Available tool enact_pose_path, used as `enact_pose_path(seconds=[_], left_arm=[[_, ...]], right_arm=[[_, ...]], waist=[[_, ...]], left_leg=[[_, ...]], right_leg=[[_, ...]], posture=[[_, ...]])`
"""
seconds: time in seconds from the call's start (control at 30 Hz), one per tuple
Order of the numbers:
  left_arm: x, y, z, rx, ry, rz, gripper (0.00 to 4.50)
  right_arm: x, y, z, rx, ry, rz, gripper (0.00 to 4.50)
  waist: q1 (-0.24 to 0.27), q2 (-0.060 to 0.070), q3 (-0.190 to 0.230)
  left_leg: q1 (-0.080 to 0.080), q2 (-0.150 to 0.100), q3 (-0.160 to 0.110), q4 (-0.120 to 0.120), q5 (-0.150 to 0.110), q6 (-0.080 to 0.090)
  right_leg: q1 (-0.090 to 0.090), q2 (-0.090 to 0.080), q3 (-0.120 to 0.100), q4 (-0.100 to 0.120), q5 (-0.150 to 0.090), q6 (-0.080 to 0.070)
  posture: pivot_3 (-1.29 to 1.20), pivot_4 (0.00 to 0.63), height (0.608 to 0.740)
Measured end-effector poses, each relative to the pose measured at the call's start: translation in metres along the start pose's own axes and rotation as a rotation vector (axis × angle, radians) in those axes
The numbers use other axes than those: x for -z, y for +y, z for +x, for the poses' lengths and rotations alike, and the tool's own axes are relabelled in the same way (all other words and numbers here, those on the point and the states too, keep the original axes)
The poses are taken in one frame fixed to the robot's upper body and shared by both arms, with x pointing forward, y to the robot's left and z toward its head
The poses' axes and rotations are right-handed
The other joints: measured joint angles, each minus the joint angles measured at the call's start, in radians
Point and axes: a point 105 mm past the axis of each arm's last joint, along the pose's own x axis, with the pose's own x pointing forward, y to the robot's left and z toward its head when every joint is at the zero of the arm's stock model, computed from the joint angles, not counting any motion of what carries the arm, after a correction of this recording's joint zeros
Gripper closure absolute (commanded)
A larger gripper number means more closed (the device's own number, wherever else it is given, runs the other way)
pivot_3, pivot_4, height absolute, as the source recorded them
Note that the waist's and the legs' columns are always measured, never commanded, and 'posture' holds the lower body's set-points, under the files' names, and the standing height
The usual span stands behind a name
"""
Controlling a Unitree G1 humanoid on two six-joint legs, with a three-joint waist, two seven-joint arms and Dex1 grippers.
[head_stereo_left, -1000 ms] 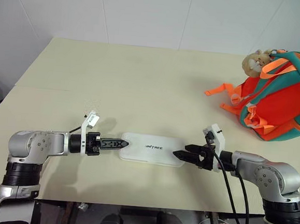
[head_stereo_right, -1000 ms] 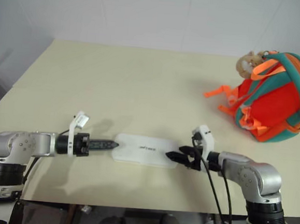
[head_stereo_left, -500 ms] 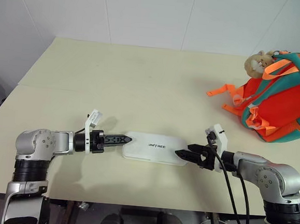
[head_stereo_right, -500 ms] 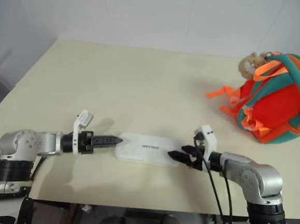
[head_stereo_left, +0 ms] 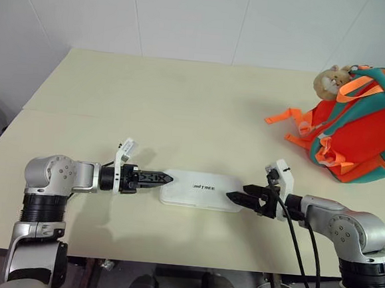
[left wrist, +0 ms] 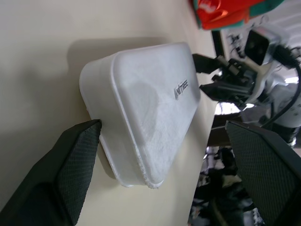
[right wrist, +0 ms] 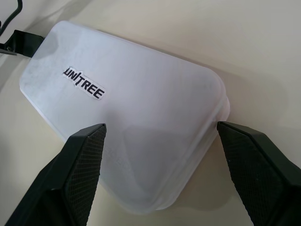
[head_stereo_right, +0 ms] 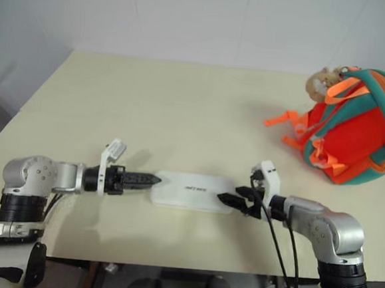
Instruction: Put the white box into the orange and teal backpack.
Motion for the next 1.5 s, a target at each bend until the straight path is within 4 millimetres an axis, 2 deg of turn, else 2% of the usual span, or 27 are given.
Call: enact_pose_path(seconds=[0.3, 0.47, 0.77, 0.93, 1.0, 1.13, 1.3, 1.5], left_arm=[[-0.003, -0.005, -0.010, -0.049, 0.037, 0.016, 0.00], [-0.001, 0.000, -0.022, -0.082, 0.028, 0.005, 0.00], [-0.004, 0.002, -0.029, -0.098, 0.006, -0.007, 0.00], [-0.001, 0.004, -0.028, -0.099, 0.011, -0.015, 0.00], [0.000, 0.005, -0.028, -0.099, 0.013, -0.019, 0.00], [0.003, 0.005, -0.025, -0.087, 0.017, -0.028, 0.00], [0.006, 0.005, -0.020, -0.069, 0.021, -0.039, 0.00], [0.007, 0.006, -0.018, -0.069, 0.023, -0.040, 0.00]], right_arm=[[0.002, 0.004, 0.004, -0.023, 0.004, -0.003, 0.02], [0.001, 0.002, 0.002, -0.010, 0.004, -0.018, 0.02], [-0.014, -0.004, -0.026, 0.080, 0.005, -0.120, 0.02], [-0.020, -0.029, -0.049, 0.270, 0.060, -0.244, 0.02], [-0.019, -0.037, -0.053, 0.321, 0.087, -0.292, 0.02], [-0.013, -0.043, -0.047, 0.353, 0.127, -0.347, 0.02], [-0.007, -0.050, -0.027, 0.365, 0.147, -0.390, 0.02], [-0.014, -0.047, -0.012, 0.356, 0.122, -0.437, 0.02]], waist=[[-0.003, 0.001, 0.001], [-0.002, 0.003, 0.002], [0.002, 0.003, 0.002], [0.002, 0.003, 0.002], [0.000, 0.003, 0.002], [-0.002, 0.003, 0.002], [-0.001, 0.003, 0.002], [-0.001, 0.003, 0.002]], left_leg=[[0.000, 0.001, 0.000, -0.002, 0.000, -0.001], [-0.001, 0.001, 0.000, -0.002, -0.001, -0.001], [-0.002, 0.000, 0.000, -0.002, -0.001, -0.002], [-0.002, 0.000, 0.000, -0.003, -0.001, -0.002], [-0.002, 0.000, 0.000, -0.003, -0.001, -0.002], [-0.002, 0.001, 0.000, -0.003, -0.001, -0.002], [-0.002, 0.000, 0.000, -0.002, -0.001, -0.002], [-0.002, 0.000, 0.000, -0.002, -0.001, -0.002]], right_leg=[[-0.001, 0.001, 0.000, -0.001, 0.000, 0.000], [-0.001, 0.001, 0.000, -0.002, 0.000, -0.001], [-0.001, 0.000, 0.000, -0.004, 0.000, -0.001], [-0.001, 0.000, 0.000, -0.005, 0.000, -0.001], [-0.001, 0.000, 0.000, -0.006, 0.000, -0.001], [-0.001, 0.001, 0.000, -0.005, 0.000, -0.001], [-0.001, 0.001, 0.000, -0.005, 0.000, 0.000], [-0.001, 0.001, 0.000, -0.005, 0.000, 0.000]], posture=[[0.00, 0.150, 0.740], [0.00, 0.150, 0.740], [0.00, 0.150, 0.740], [0.00, 0.150, 0.740], [0.00, 0.150, 0.740], [0.00, 0.150, 0.740], [0.00, 0.150, 0.740], [0.00, 0.150, 0.740]])
